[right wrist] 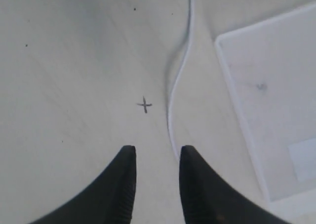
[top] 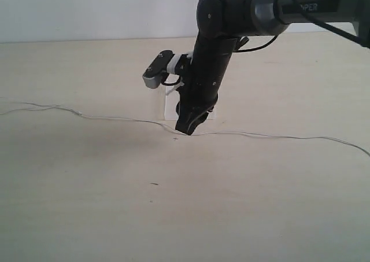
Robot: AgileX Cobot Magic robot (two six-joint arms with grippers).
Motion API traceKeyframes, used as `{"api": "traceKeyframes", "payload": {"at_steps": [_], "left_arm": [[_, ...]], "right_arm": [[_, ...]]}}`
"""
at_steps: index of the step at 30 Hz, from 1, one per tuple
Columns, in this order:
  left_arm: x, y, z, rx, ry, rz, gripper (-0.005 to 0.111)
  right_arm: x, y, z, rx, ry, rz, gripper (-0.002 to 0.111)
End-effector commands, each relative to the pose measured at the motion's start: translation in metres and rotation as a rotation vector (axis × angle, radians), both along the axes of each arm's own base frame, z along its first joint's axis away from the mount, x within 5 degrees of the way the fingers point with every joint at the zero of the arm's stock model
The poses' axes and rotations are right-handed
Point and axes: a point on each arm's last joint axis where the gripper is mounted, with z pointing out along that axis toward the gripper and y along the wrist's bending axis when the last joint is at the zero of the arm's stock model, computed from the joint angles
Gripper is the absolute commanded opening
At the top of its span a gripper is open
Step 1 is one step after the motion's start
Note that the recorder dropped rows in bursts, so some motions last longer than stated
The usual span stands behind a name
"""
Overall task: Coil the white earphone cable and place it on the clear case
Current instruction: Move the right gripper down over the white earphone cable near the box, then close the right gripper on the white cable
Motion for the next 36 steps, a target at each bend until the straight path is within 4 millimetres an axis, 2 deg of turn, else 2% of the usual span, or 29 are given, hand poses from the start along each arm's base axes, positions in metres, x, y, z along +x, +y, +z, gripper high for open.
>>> {"api": "traceKeyframes", "payload": {"at_steps": [1,7,12,25,36], "left_arm": [[0.000,0.000,0.000,0.001,-0.005,-0.006,0.000],[0.000,0.000,0.000,0.001,-0.005,-0.006,0.000],[0.000,0.000,0.000,0.001,-0.005,-0.006,0.000],[0.000,0.000,0.000,0.001,-0.005,-0.006,0.000],[0.000,0.000,0.000,0.001,-0.005,-0.006,0.000]], "right_arm": [[0.000,0.013,-0.003,-0.003,0.023,-0.057,0.031],[-0.004,0.037,-0.004,-0.046,-0.025,-0.085,0.031],[0.003,0.045,-0.001,-0.043,-0.042,-0.137,0.031],[0.014,0.046,-0.021,-0.128,-0.046,-0.131,0.031],[0.015,0.046,-0.038,-0.137,-0.034,-0.125,0.031]]}}
